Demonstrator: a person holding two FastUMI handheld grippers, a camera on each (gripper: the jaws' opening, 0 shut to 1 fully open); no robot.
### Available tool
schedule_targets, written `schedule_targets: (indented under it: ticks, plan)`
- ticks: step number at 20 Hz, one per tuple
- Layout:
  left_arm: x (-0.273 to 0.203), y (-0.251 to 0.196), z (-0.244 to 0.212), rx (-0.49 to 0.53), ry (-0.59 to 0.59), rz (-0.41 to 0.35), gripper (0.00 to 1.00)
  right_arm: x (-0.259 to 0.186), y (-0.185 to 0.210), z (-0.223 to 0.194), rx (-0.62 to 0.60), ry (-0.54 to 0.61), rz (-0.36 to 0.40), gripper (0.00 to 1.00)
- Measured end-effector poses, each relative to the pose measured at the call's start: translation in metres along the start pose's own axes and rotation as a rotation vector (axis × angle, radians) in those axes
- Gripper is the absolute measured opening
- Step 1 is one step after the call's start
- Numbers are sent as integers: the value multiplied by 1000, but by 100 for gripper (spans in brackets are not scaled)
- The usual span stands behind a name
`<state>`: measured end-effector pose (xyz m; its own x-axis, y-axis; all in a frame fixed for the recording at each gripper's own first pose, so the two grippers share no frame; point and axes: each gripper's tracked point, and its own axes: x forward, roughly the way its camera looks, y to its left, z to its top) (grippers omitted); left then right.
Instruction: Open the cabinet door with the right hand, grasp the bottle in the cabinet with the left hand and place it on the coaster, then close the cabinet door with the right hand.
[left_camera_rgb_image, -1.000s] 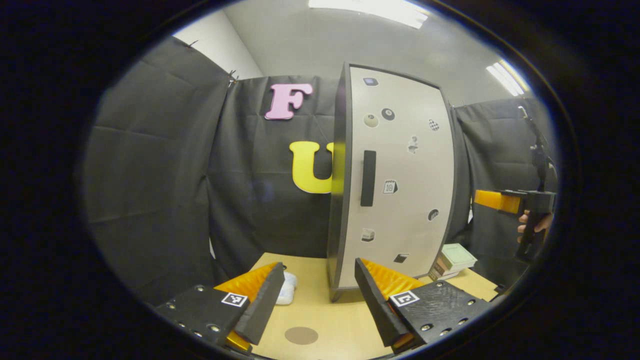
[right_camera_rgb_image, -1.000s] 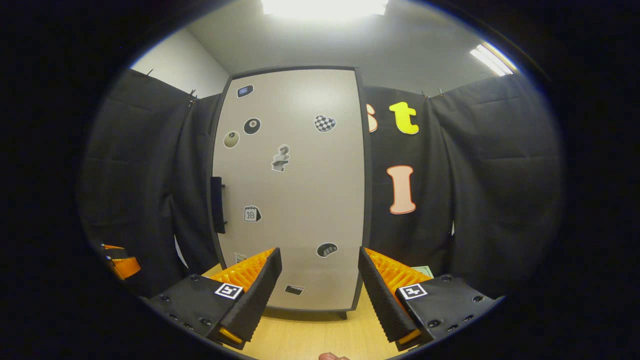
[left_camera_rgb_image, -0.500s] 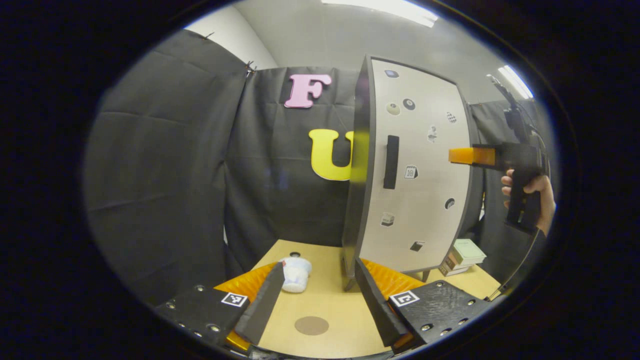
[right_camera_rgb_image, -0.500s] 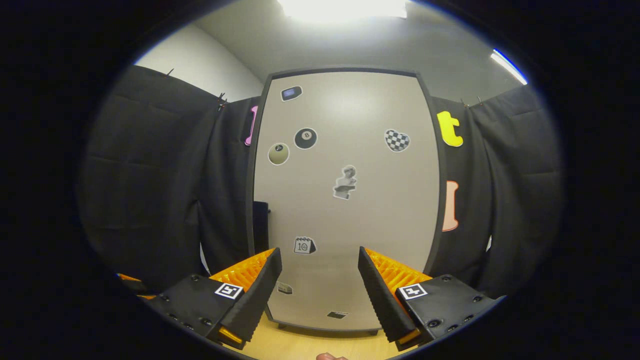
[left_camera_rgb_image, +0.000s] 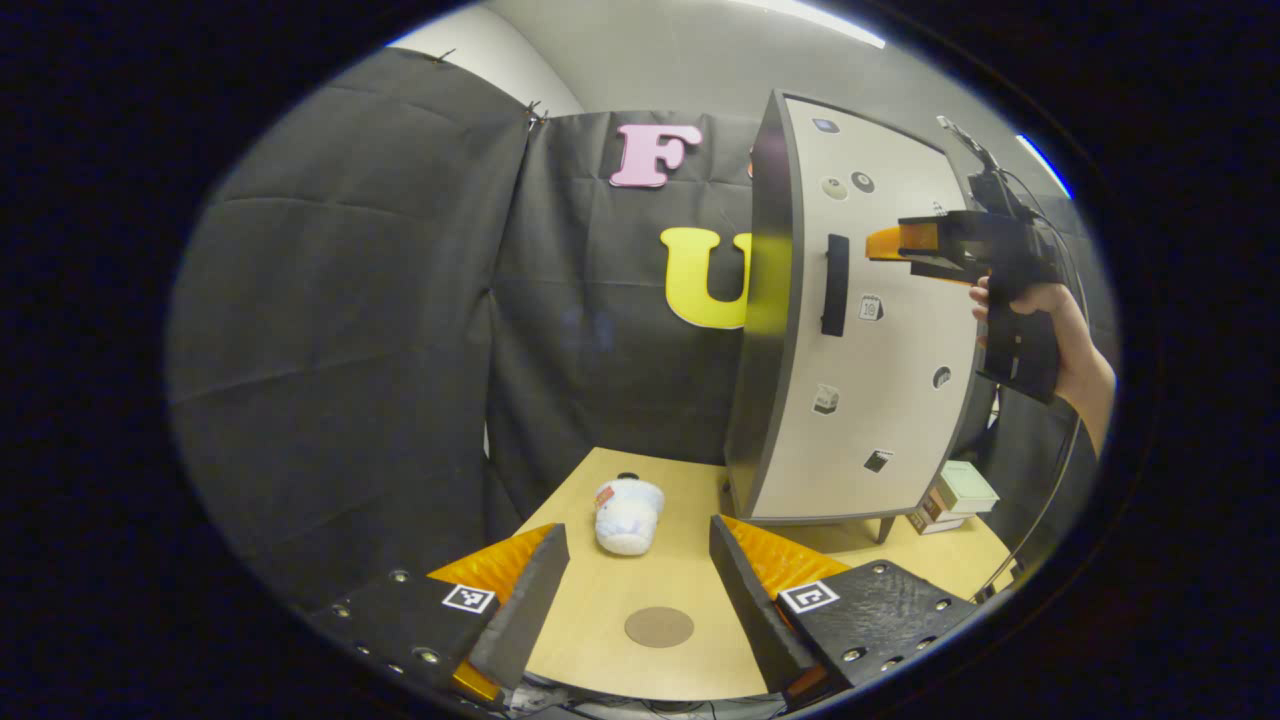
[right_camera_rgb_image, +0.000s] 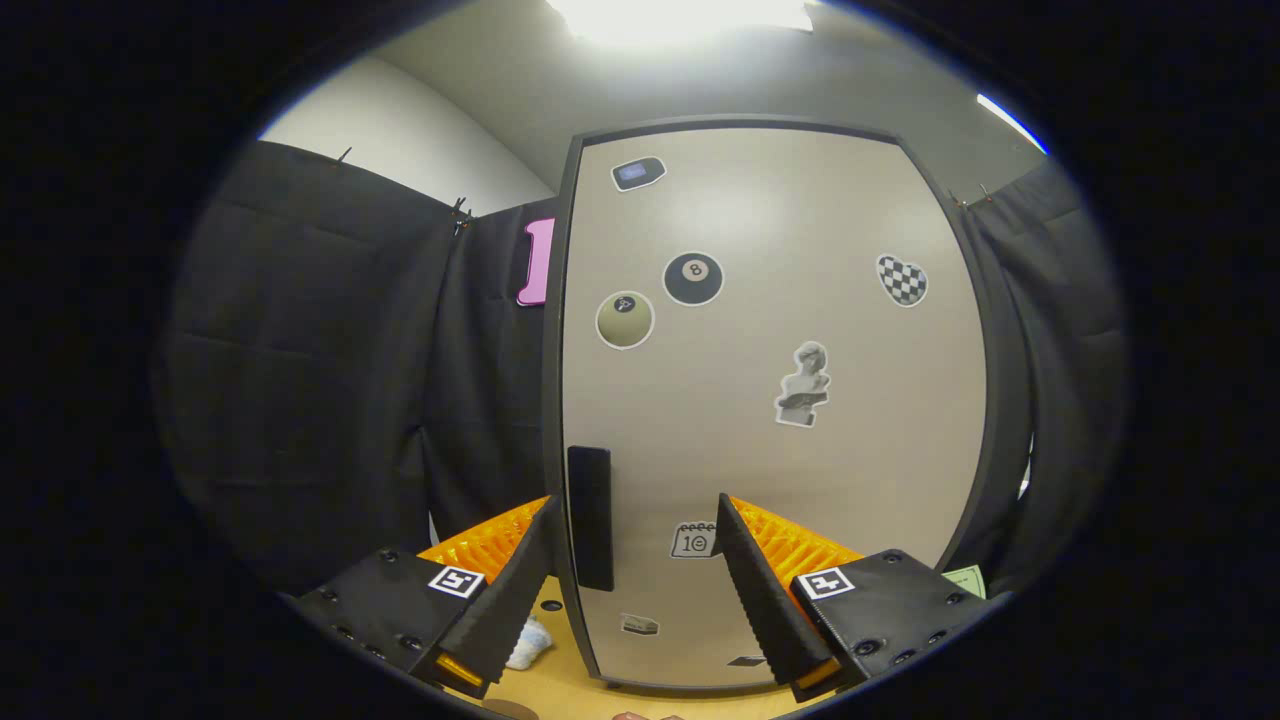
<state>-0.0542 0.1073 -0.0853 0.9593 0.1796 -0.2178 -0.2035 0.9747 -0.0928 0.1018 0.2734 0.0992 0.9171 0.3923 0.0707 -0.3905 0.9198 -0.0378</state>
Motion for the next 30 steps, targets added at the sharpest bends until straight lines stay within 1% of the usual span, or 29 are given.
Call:
schedule_targets:
  ticks: [3,4,5,9,11,13,14,15,17,18,19,20,21,23,24,26,27,28,29,30]
  plan:
    - [3,9,-15,-27,28,17,86,22,10,-6,-21,5,-13,98]
    - [5,13,-17,-36,36,24,86,29,13,-9,-36,13,-14,96]
    - [6,16,-17,-44,40,32,87,36,16,-13,-50,20,-17,98]
    - [7,32,-24,-65,48,70,87,57,21,-31,-92,42,-46,98]
    - [8,39,-25,-67,52,90,86,63,16,-41,-90,61,-82,97]
    - [8,43,-27,-68,55,101,87,69,15,-48,-68,79,-101,98]
    - [7,44,-27,-67,56,103,86,71,12,-50,-67,87,-112,98]
    - [8,45,-26,-63,56,104,87,71,11,-49,-75,79,-125,89]
    - [12,41,-28,-60,51,93,87,72,16,-45,-85,61,-126,72]
    - [13,40,-29,-63,54,86,87,72,20,-46,-69,70,-111,64]
    - [13,40,-32,-65,57,79,86,73,23,-48,-56,82,-117,47]
    - [13,39,-33,-63,59,74,86,72,21,-46,-53,82,-127,39]
    - [14,38,-37,-57,64,72,87,73,21,-48,-51,88,-138,38]
    - [15,33,-38,-42,67,67,87,71,22,-47,-18,95,-153,31]
    - [14,32,-37,-36,67,63,86,73,22,-49,-1,107,-151,31]
    - [11,29,-40,-26,68,55,88,71,23,-48,-8,109,-140,31]
    - [10,28,-42,-25,69,53,87,72,23,-48,-47,106,-129,26]
    - [9,27,-42,-27,71,50,87,72,22,-47,-64,101,-121,27]
    - [8,24,-44,-29,72,44,87,71,23,-50,-59,109,-105,19]
    - [7,23,-44,-27,73,41,87,69,24,-51,-36,117,-91,20]
